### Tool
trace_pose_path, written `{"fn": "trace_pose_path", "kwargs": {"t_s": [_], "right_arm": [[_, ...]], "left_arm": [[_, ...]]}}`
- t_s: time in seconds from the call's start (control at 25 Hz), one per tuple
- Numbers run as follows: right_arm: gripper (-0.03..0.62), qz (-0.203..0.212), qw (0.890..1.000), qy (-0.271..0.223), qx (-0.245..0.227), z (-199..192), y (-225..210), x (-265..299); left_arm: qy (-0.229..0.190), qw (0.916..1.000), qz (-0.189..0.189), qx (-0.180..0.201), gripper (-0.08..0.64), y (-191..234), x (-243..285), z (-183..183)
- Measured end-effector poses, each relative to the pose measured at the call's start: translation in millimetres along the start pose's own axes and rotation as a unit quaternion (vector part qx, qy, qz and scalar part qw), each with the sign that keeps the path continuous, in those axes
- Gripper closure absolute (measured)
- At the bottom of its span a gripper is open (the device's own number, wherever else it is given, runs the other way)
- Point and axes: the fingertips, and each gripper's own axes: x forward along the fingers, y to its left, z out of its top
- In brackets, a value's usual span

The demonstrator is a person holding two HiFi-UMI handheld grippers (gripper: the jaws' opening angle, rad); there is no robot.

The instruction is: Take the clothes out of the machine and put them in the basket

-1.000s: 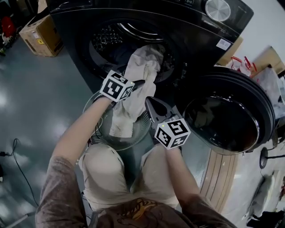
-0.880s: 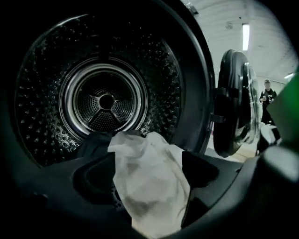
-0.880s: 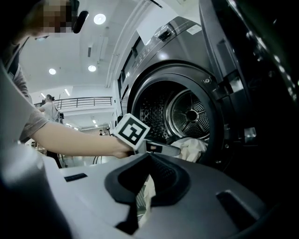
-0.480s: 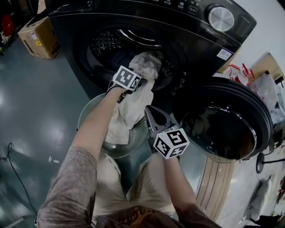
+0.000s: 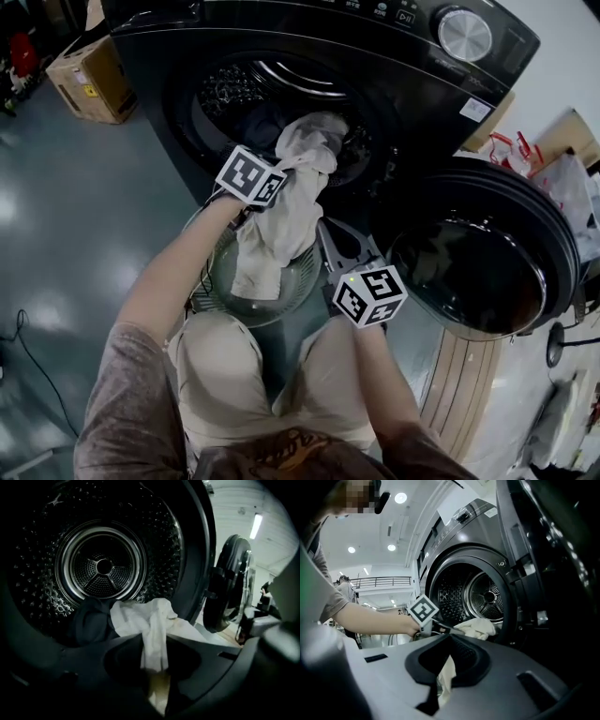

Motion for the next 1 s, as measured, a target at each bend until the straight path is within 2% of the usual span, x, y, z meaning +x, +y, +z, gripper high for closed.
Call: {"fn": "trace_pose_path", "kwargs": {"t_s": [0.2, 0.4, 0.6, 0.76, 0.8, 0.88, 1.0], "right_arm": [[0.595, 0.0, 1.0, -0.002, 0.011, -2, -4, 1], [0.595, 0.013, 1.0, 0.003, 0.014, -6, 0, 7], [0.595, 0.025, 1.0, 0.002, 0.014, -7, 6, 14], [0.595, 0.029, 0.999, 0.004, 0.013, -7, 8, 15], [0.595, 0.029, 0.999, 0.004, 0.014, -7, 9, 15], [0.595, 0.028, 0.999, 0.004, 0.014, -7, 9, 14], [0.595, 0.026, 1.0, 0.003, 0.013, -5, 9, 12]], "left_arm": [[0.006, 0.9992, -0.039, 0.004, 0.469, -33, -61, -32], [0.024, 0.9985, -0.049, -0.005, 0.469, -57, -115, -65], [0.037, 0.9971, -0.061, -0.027, 0.469, -77, -139, -91], [0.046, 0.9964, -0.068, -0.021, 0.459, -88, -147, -102], [0.046, 0.9966, -0.066, -0.019, 0.442, -87, -147, -103], [0.039, 0.9976, -0.054, -0.018, 0.338, -82, -147, -100], [0.005, 0.9995, -0.025, -0.018, 0.257, -65, -149, -79]]}}
